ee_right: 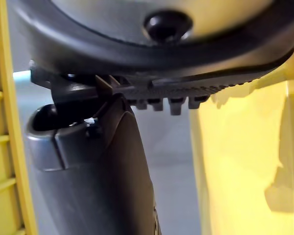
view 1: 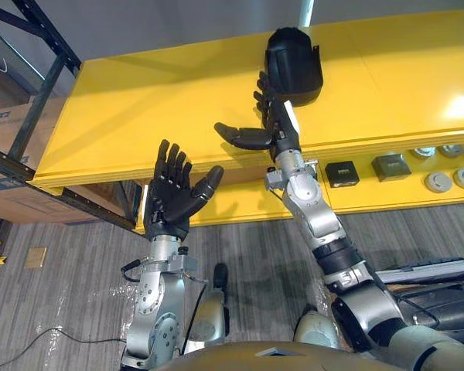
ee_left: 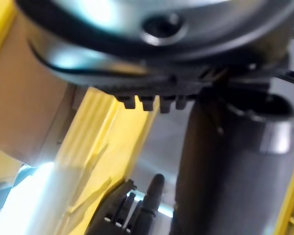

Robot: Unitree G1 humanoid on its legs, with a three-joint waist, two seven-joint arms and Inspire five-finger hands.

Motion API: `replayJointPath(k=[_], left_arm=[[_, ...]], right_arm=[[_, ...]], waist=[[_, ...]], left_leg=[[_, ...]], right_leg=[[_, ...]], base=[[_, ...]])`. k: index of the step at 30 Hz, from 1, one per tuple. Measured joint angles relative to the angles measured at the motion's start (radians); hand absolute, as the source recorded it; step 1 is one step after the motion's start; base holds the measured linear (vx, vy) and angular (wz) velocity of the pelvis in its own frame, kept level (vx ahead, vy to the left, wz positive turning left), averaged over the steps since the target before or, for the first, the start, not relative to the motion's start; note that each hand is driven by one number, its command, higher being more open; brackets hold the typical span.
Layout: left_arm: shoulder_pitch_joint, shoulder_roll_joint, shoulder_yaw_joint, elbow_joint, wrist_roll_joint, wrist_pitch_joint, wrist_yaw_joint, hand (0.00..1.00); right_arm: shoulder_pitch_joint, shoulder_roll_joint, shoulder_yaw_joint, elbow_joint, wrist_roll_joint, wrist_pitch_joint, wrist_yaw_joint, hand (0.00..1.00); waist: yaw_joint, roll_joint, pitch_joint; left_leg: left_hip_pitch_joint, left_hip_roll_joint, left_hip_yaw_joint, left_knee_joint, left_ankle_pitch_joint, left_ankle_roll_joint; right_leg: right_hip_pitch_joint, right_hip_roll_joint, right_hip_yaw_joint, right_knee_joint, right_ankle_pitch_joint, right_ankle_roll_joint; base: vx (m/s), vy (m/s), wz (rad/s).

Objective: Walk over and take three plastic housings, then place them on the shelf

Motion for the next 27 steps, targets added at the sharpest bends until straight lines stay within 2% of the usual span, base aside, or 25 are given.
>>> replayJointPath(k=[7, 8, 16, 22, 27], left_arm=[[-0.008, -0.018, 0.001, 0.000, -0.005, -0.016, -0.002, 1.00], [-0.008, -0.019, 0.001, 0.000, -0.007, -0.016, -0.002, 1.00], [-0.014, -0.041, 0.000, 0.000, -0.021, -0.017, -0.002, 1.00], [-0.046, -0.043, -0.001, 0.000, -0.040, -0.017, -0.002, 1.00], [-0.051, -0.043, -0.012, 0.000, -0.046, -0.023, -0.002, 1.00]], right_arm=[[-0.116, -0.009, -0.020, 0.072, 0.000, -0.001, -0.021, 1.00], [-0.126, -0.011, -0.019, 0.073, 0.000, -0.001, -0.023, 1.00], [-0.174, -0.014, -0.020, 0.147, -0.021, -0.002, -0.059, 1.00], [-0.210, -0.038, -0.019, 0.151, -0.080, -0.002, -0.103, 1.00], [-0.213, -0.038, -0.024, 0.151, -0.082, -0.002, -0.139, 1.00]], waist=[[0.001, 0.031, 0.043], [0.001, 0.037, 0.050], [0.001, 0.042, 0.069], [-0.001, 0.058, 0.108], [-0.002, 0.055, 0.121]], left_leg=[[0.000, -0.010, -0.019, 0.000, 0.005, -0.005], [-0.002, -0.011, -0.020, 0.000, -0.001, -0.013], [-0.008, -0.022, -0.022, 0.000, 0.003, -0.006], [-0.008, -0.022, -0.023, 0.000, 0.001, -0.009], [-0.008, -0.022, -0.023, 0.000, 0.010, 0.000]], right_leg=[[-0.021, -0.019, -0.004, 0.063, -0.038, -0.004], [-0.024, -0.020, -0.005, 0.069, -0.040, -0.006], [-0.039, -0.034, -0.004, 0.095, -0.051, -0.004], [-0.039, -0.035, -0.004, 0.101, -0.051, -0.004], [-0.040, -0.035, -0.005, 0.100, -0.051, -0.005]], base=[[-0.01, -0.052, 0.07], [-0.04, -0.031, 0.04], [-0.01, -0.015, 0.01], [0.00, 0.000, 0.00], [0.00, -0.026, 0.00]])
